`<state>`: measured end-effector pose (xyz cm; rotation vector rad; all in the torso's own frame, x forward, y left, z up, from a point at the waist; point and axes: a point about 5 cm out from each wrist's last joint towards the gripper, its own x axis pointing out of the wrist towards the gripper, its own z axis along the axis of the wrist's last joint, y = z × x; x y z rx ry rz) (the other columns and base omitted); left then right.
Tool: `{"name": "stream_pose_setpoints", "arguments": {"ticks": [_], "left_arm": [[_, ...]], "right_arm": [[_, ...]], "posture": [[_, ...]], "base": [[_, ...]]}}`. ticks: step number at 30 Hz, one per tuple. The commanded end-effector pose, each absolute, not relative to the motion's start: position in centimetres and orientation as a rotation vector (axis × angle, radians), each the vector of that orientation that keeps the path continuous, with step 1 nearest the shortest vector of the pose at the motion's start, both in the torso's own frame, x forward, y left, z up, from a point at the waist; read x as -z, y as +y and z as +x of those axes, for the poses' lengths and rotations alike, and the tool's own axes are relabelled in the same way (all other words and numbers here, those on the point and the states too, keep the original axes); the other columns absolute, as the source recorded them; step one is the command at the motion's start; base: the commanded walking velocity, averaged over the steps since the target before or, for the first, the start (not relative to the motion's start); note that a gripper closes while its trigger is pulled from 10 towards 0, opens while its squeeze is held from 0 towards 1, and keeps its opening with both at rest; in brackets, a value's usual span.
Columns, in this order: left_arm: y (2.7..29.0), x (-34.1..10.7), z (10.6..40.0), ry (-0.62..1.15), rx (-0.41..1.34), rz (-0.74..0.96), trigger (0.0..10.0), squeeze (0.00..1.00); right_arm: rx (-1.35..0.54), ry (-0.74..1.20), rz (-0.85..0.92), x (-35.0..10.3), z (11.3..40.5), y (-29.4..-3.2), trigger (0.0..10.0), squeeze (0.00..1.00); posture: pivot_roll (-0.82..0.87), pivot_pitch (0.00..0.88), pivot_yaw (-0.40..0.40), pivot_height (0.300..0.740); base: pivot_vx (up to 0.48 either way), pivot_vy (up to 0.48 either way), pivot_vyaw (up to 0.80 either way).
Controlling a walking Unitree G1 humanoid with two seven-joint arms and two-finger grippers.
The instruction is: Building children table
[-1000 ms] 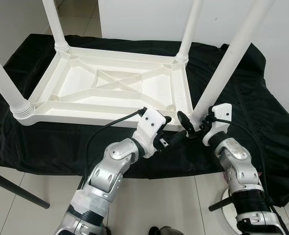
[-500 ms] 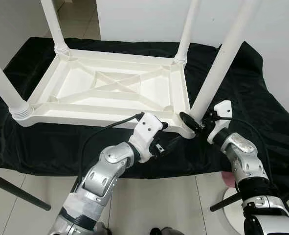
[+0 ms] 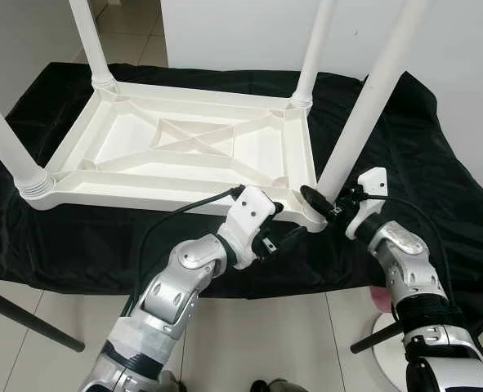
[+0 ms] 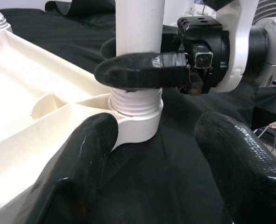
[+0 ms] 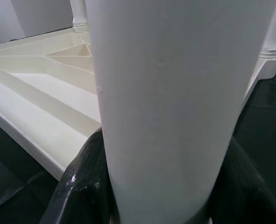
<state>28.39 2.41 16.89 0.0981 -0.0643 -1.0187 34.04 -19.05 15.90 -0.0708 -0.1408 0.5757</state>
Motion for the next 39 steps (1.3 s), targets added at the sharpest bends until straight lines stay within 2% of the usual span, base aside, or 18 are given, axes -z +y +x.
{"name": "stream_pose_setpoints", "arguments": {"ticks": [1,4,16,18,21,27,38,39], "left_arm": [[2.1,-16.4,28.2,-0.035,1.046,0.101,10.0,0.00],[1.8,-16.3,28.4,-0.030,1.041,0.110,10.0,0.00],[1.8,-16.5,28.9,-0.039,1.030,0.115,10.0,0.00],[2.3,-16.3,29.1,-0.042,0.992,0.113,10.0,0.00],[2.4,-16.2,29.2,-0.042,0.981,0.115,10.0,0.00],[2.7,-16.6,29.6,-0.071,0.916,0.079,10.0,0.00],[3.2,-16.2,29.3,-0.084,0.913,0.120,10.0,0.00],[3.3,-16.2,29.3,-0.085,0.912,0.121,10.0,0.00]], "right_arm": [[-0.530,-0.087,-0.045,-14.8,33.8,-18.8,10.0,0.00],[-0.408,-0.079,-0.040,-14.8,33.6,-19.1,10.0,0.00],[-0.155,-0.087,0.031,-14.6,32.1,-18.3,10.0,0.00],[0.020,-0.077,0.052,-14.0,31.3,-17.7,10.0,0.00],[0.052,-0.074,0.058,-13.9,31.2,-17.6,10.0,0.00],[0.298,-0.029,0.101,-13.0,30.0,-16.0,10.0,0.00],[0.338,-0.066,0.116,-13.8,29.8,-16.5,10.0,0.00],[0.337,-0.075,0.126,-13.9,29.7,-16.6,10.0,0.71]], "posture": [[-0.07,0.065,-0.028,0.740],[-0.08,0.064,-0.015,0.740],[-0.09,0.070,-0.013,0.740],[-0.08,0.057,-0.031,0.740],[-0.08,0.057,-0.031,0.740],[-0.07,0.060,-0.038,0.740],[-0.05,0.057,-0.046,0.740],[-0.05,0.058,-0.045,0.740]], "base": [[0.000,0.000,0.00],[0.000,0.000,0.00],[0.000,0.000,0.00],[0.000,0.000,0.00],[0.000,0.000,0.00],[0.000,0.000,0.00],[0.000,0.000,0.00],[0.000,0.000,0.00]]}}
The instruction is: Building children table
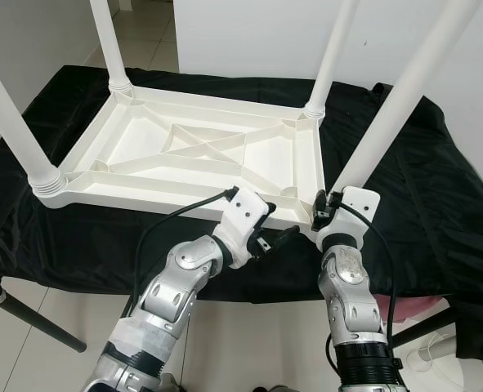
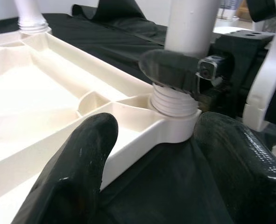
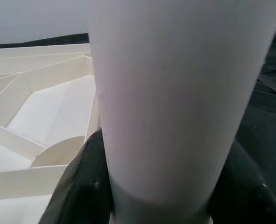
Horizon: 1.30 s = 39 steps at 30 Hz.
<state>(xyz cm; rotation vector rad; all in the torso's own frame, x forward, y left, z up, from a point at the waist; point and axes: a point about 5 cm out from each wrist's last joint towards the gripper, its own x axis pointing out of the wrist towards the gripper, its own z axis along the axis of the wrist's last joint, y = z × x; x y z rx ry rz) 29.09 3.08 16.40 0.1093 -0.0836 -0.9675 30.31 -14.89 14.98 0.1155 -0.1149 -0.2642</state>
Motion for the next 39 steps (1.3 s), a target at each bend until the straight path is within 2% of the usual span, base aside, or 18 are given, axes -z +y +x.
{"name": "stream_pose_setpoints", "arguments": {"ticks": [1,2,16,17,28,39], "left_arm": [[3.3,-16.2,29.3,-0.085,0.912,0.121,10.0,0.00],[3.2,-16.3,29.3,-0.088,0.912,0.117,10.0,0.00],[3.0,-16.3,28.9,-0.067,0.942,0.081,10.0,0.00],[3.0,-16.3,28.8,-0.067,0.945,0.081,10.0,0.00],[2.6,-15.9,28.4,-0.052,0.978,0.103,10.0,0.00],[2.5,-15.8,28.0,-0.030,1.016,0.072,10.0,0.00]], "right_arm": [[0.337,-0.075,0.126,-13.9,29.7,-16.6,10.0,0.71],[0.320,-0.097,0.135,-14.2,29.7,-16.7,10.0,1.00],[0.097,-0.181,0.136,-15.1,30.0,-17.1,10.0,1.00],[0.015,-0.189,0.128,-15.1,30.0,-17.2,10.0,0.00],[-0.361,-0.185,0.041,-14.8,31.2,-18.1,10.0,0.00],[-0.549,-0.164,-0.056,-15.6,32.8,-18.6,10.0,0.00]], "posture": [[-0.05,0.058,-0.045,0.740],[-0.06,0.060,-0.043,0.740],[-0.05,0.063,-0.043,0.740],[-0.04,0.063,-0.044,0.740],[-0.04,0.070,-0.042,0.740],[-0.03,0.081,-0.052,0.740]], "base": [[0.000,0.000,0.00],[0.000,0.000,0.00],[0.000,0.000,0.00],[0.000,0.000,0.00],[0.000,0.000,0.00],[0.000,0.000,0.00]]}}
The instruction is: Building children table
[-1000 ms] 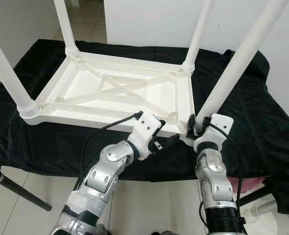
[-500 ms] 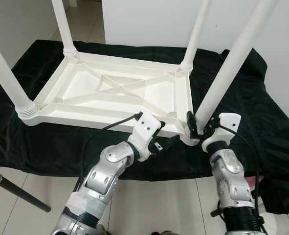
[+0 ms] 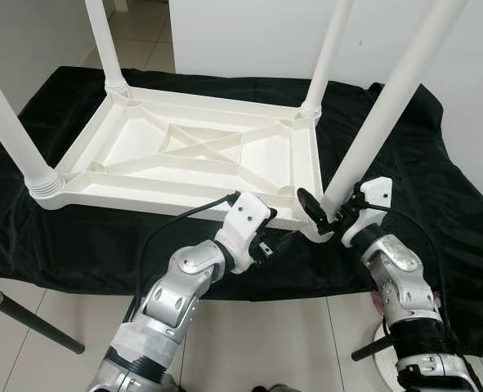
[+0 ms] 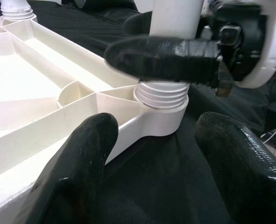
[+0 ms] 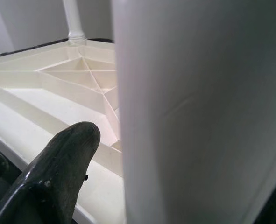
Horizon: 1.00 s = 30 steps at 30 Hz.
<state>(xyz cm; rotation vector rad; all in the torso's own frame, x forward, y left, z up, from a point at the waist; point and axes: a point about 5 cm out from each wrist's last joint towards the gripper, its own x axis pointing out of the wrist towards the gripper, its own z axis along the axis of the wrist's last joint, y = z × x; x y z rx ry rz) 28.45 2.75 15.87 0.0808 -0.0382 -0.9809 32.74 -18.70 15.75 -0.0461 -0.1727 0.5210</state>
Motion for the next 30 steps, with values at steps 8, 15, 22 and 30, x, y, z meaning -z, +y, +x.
{"name": "stream_pose_setpoints", "arguments": {"ticks": [8,15,22,30], "left_arm": [[2.8,-15.8,27.6,-0.032,1.034,0.079,10.0,0.00],[2.9,-15.8,27.8,-0.035,1.024,0.079,10.0,0.00],[2.8,-16.0,27.9,-0.039,1.026,0.080,10.0,0.00],[2.6,-16.0,27.9,-0.041,1.026,0.074,10.0,0.00]], "right_arm": [[-0.630,-0.123,-0.096,-15.1,33.5,-18.8,0.0,0.00],[-0.626,-0.108,-0.085,-14.7,33.5,-19.6,0.0,0.00],[-0.608,-0.097,-0.047,-14.6,33.4,-19.7,10.0,0.00],[-0.383,-0.093,-0.009,-14.8,33.5,-19.3,10.0,0.00]], "posture": [[-0.02,0.083,-0.063,0.740],[-0.02,0.079,-0.064,0.740],[-0.03,0.075,-0.061,0.740],[-0.04,0.078,-0.057,0.740]], "base": [[0.000,0.000,0.00],[0.000,0.000,0.00],[0.000,0.000,0.00],[0.000,0.000,0.00]]}}
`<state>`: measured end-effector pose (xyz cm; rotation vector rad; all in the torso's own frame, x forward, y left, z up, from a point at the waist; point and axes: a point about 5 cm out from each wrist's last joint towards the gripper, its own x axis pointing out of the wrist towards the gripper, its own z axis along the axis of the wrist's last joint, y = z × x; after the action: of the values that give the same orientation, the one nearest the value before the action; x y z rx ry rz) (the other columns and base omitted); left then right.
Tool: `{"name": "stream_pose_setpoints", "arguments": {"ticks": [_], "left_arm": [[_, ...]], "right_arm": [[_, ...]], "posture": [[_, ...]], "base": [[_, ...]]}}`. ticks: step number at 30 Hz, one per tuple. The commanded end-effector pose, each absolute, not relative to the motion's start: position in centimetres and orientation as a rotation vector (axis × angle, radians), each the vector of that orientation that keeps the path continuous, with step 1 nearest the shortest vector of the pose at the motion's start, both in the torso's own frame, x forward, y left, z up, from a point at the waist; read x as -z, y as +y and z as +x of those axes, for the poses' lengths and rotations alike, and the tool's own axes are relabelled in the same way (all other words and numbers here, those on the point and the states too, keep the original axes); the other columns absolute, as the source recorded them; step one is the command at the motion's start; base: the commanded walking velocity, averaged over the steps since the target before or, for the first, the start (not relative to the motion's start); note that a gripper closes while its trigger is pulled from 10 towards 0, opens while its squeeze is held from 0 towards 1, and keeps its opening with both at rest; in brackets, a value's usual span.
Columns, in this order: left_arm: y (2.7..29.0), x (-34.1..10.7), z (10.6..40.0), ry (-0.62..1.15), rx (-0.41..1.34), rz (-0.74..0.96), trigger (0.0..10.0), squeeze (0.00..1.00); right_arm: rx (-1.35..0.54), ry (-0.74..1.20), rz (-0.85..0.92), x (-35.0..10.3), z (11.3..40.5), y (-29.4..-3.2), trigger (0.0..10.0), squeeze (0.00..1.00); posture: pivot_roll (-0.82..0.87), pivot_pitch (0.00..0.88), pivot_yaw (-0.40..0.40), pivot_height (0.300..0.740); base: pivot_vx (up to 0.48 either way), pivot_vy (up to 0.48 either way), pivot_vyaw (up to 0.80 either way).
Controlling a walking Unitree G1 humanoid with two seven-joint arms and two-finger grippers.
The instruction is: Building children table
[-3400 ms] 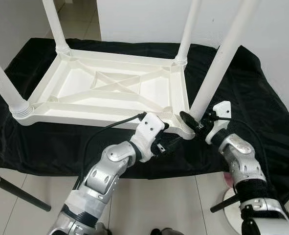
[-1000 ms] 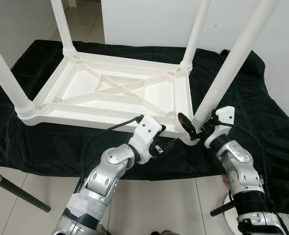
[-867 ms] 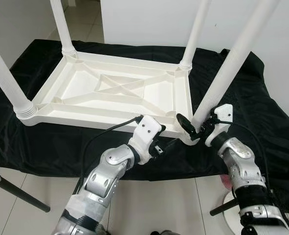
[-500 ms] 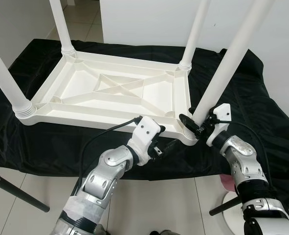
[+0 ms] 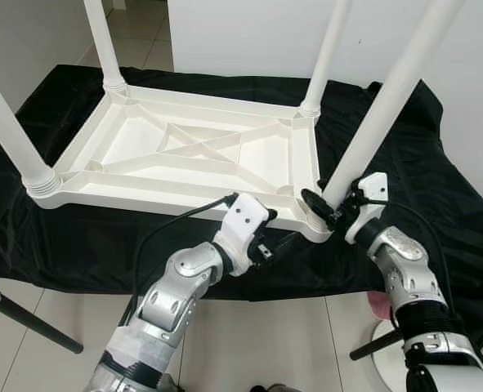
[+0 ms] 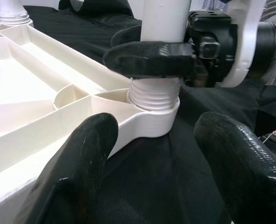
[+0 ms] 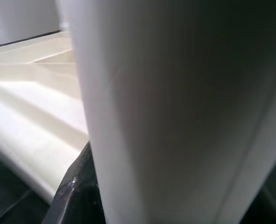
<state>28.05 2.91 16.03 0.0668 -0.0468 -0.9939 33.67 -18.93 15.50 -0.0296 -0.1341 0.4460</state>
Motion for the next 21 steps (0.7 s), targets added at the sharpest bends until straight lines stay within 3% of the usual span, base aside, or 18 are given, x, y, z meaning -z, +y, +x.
{"name": "stream_pose_setpoints", "arguments": {"ticks": [1,4,8,21], "left_arm": [[2.6,-16.0,27.9,-0.040,1.028,0.073,10.0,0.00],[2.6,-16.0,27.9,-0.040,1.028,0.075,10.0,0.00],[2.7,-15.8,27.8,-0.033,1.028,0.077,10.0,0.00],[2.8,-15.9,27.8,-0.029,1.015,0.069,10.0,0.00]], "right_arm": [[-0.310,-0.090,0.023,-14.8,33.5,-19.1,10.0,0.00],[-0.259,-0.084,0.051,-14.7,33.4,-19.0,10.0,0.00],[-0.013,-0.085,0.096,-14.3,32.7,-18.6,10.0,0.00],[0.308,-0.036,0.173,-13.7,31.0,-15.9,10.0,0.00]], "posture": [[-0.04,0.078,-0.055,0.740],[-0.04,0.079,-0.055,0.740],[-0.04,0.085,-0.052,0.740],[-0.03,0.088,-0.053,0.740]], "base": [[0.000,0.000,0.00],[0.000,0.000,0.00],[0.000,0.000,0.00],[0.000,0.000,0.00]]}}
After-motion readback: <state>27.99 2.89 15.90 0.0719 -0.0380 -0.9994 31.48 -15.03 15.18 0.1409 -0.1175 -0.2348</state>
